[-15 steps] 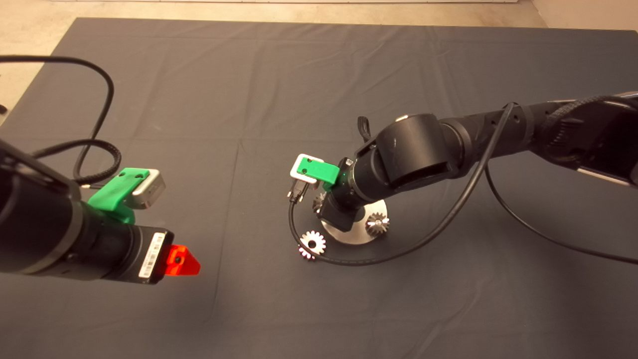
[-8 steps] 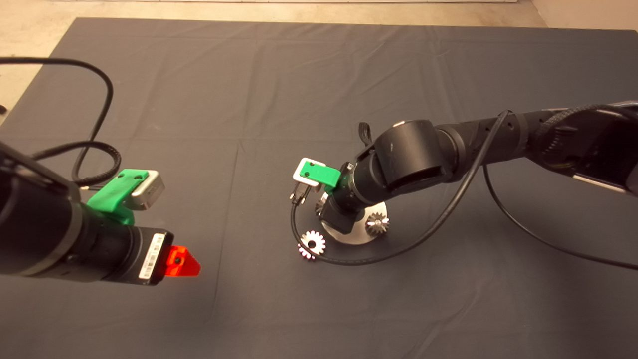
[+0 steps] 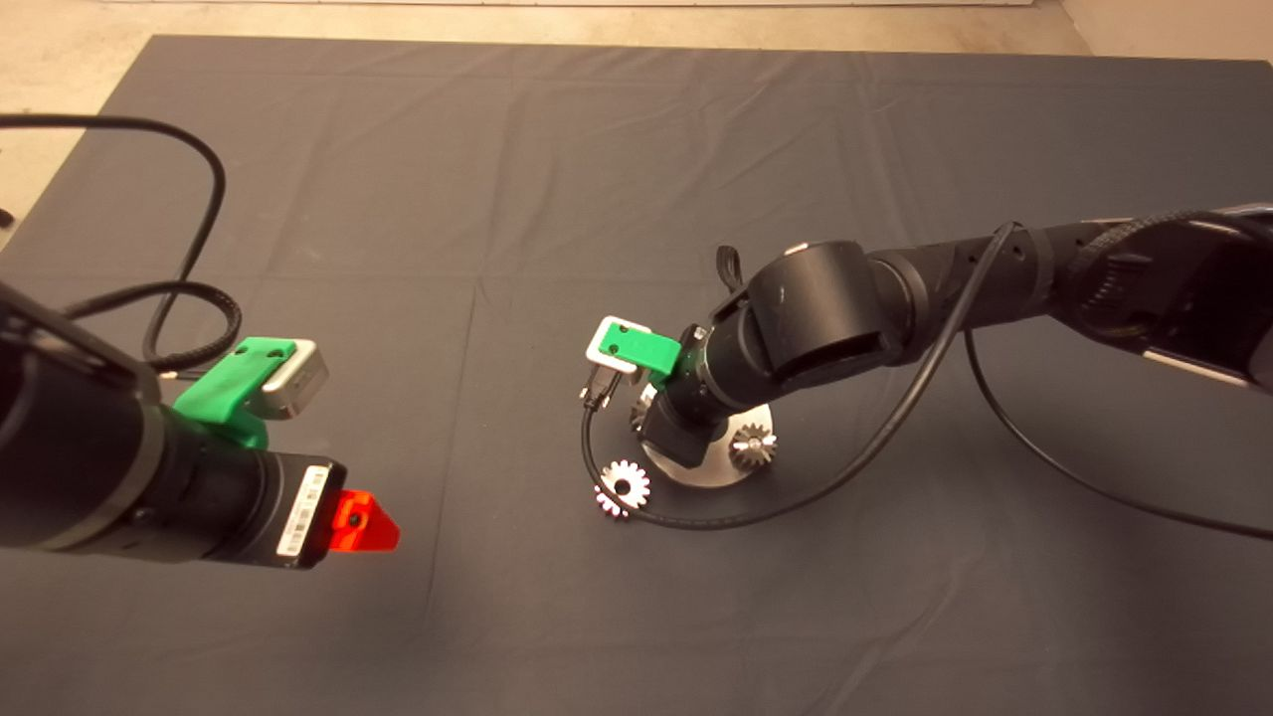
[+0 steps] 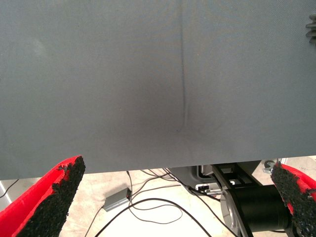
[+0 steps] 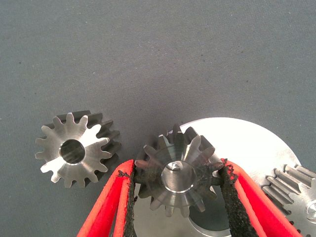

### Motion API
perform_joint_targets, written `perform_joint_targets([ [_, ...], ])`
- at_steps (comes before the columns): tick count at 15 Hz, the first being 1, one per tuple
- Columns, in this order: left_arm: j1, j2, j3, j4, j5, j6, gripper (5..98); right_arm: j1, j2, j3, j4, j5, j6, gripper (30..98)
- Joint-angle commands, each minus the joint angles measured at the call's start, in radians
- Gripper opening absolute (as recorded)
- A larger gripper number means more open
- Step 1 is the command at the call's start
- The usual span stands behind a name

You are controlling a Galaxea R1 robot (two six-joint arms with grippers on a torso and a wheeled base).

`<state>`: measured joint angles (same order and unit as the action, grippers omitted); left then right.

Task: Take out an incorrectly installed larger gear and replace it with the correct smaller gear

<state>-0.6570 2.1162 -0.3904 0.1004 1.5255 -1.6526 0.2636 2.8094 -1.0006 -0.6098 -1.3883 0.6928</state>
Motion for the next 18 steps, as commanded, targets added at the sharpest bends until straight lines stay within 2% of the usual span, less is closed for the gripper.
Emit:
perform_joint_targets([
  [1,-0.007,-0.001,0.009,-0.016,0.133,0.0,97.8,0.019,0.003,0.002,-0.031,-0.015,-0.006,38.5],
  [4,-0.007,-0.001,0.004,-0.016,0.133,0.004,97.8,0.019,0.005,0.002,-0.03,-0.029,-0.006,38.5],
  [18,-0.007,-0.003,0.015,-0.018,0.133,0.004,97.8,0.013,0.022,0.002,-0.028,-0.024,-0.004,38.5],
])
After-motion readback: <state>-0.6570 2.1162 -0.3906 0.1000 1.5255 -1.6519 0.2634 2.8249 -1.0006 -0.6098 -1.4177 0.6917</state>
